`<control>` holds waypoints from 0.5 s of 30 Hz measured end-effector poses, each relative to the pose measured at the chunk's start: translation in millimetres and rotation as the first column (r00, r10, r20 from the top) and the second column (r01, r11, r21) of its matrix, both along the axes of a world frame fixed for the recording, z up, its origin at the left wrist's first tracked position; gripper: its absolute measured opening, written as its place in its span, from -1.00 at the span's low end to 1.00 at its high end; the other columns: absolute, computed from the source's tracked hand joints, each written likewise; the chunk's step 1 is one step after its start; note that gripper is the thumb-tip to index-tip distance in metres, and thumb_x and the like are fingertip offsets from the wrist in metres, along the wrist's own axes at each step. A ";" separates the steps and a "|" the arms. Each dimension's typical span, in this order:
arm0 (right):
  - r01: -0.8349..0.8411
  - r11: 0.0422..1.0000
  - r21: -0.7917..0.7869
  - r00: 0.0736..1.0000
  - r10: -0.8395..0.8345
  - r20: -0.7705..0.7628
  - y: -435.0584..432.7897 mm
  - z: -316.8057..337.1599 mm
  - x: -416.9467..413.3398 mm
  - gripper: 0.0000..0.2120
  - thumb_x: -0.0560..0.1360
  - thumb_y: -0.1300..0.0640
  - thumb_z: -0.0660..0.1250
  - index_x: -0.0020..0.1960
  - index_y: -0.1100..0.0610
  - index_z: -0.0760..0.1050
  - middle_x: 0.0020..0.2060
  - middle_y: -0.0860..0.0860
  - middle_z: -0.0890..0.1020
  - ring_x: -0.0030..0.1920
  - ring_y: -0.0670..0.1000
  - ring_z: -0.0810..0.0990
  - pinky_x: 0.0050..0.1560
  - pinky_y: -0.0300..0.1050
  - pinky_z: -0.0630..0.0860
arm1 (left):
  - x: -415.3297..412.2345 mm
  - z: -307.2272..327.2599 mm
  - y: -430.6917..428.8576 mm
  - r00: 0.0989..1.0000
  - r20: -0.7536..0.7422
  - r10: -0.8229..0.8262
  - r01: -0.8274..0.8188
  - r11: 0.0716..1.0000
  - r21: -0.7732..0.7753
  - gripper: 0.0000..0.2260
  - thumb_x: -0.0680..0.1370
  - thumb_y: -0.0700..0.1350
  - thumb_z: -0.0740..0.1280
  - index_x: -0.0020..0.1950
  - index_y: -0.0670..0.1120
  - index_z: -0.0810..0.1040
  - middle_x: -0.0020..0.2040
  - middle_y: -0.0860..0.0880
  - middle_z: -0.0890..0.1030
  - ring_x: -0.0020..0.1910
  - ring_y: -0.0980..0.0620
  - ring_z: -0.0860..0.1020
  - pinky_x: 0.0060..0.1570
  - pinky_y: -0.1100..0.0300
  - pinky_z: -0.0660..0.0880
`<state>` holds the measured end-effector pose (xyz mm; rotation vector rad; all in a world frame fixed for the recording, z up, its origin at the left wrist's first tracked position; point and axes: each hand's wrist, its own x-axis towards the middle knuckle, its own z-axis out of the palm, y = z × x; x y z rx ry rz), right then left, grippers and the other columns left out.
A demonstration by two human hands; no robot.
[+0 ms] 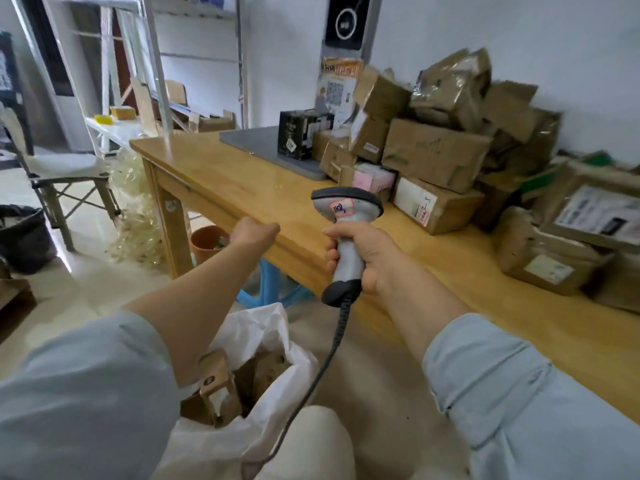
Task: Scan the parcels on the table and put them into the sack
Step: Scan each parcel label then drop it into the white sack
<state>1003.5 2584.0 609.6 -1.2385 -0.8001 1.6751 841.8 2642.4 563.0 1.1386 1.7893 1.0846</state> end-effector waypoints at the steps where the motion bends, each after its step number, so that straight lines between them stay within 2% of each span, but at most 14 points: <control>1: 0.031 0.999 0.017 0.999 -0.030 -0.037 -0.6 11.3 11.3 -0.86 0.50 0.30 0.31 -0.22 0.22 0.40 -0.44 0.05 0.43 -0.57 -0.05 0.38 -0.55 -0.29 0.39 | 12.7 14.3 3.5 0.999 -0.027 -0.031 0.031 0.999 0.021 -0.79 0.55 -0.06 0.32 -0.21 -0.15 0.45 -0.20 -0.12 0.49 -0.22 -0.06 0.46 -0.09 0.08 0.43; 3: 0.089 0.994 0.056 0.993 -0.084 -0.087 -1.5 33.8 34.1 -0.82 0.52 0.28 0.28 -0.25 0.20 0.38 -0.44 0.04 0.41 -0.57 -0.06 0.36 -0.56 -0.30 0.37 | 38.1 40.1 10.6 0.995 -0.059 -0.079 0.082 0.995 0.056 -0.71 0.56 -0.04 0.30 -0.31 -0.09 0.36 -0.26 -0.08 0.42 -0.31 -0.03 0.38 -0.10 0.09 0.38; 7: 0.219 0.966 0.140 0.969 -0.200 -0.144 2.7 66.4 79.6 -0.78 0.51 0.30 0.27 -0.30 0.20 0.38 -0.50 0.03 0.41 -0.55 -0.07 0.36 -0.52 -0.27 0.37 | 86.5 77.3 27.0 0.980 -0.064 -0.186 0.194 0.971 0.140 -0.68 0.56 -0.08 0.30 -0.34 -0.03 0.26 -0.31 -0.01 0.31 -0.37 0.05 0.27 -0.15 0.12 0.31; 11: 0.327 0.934 0.147 0.940 -0.306 -0.151 19.1 90.4 122.5 -0.76 0.52 0.31 0.27 -0.32 0.22 0.40 -0.58 0.03 0.45 -0.56 -0.06 0.41 -0.52 -0.28 0.41 | 127.1 110.0 51.3 0.950 -0.139 -0.279 0.305 0.923 0.235 -0.82 0.52 -0.12 0.33 -0.25 -0.07 0.41 -0.25 -0.06 0.41 -0.32 0.02 0.35 -0.28 0.16 0.30; 13: 0.357 0.920 0.161 0.932 -0.340 -0.126 31.2 103.7 142.5 -0.78 0.53 0.30 0.26 -0.30 0.23 0.41 -0.56 0.04 0.49 -0.57 -0.06 0.47 -0.53 -0.29 0.44 | 148.5 132.0 66.3 0.929 -0.220 -0.297 0.353 0.890 0.290 -0.92 0.50 -0.10 0.35 -0.12 -0.09 0.51 -0.19 -0.11 0.49 -0.27 -0.02 0.43 -0.23 0.15 0.38; 15: 0.386 0.906 0.177 0.922 -0.373 -0.100 45.9 115.5 161.4 -0.81 0.53 0.29 0.27 -0.26 0.26 0.43 -0.46 0.07 0.53 -0.46 -0.03 0.53 -0.49 -0.25 0.48 | 169.8 153.9 83.3 0.905 -0.293 -0.308 0.398 0.857 0.327 -0.91 0.50 -0.12 0.36 -0.03 -0.10 0.55 -0.14 -0.09 0.58 -0.16 -0.02 0.52 -0.14 0.10 0.49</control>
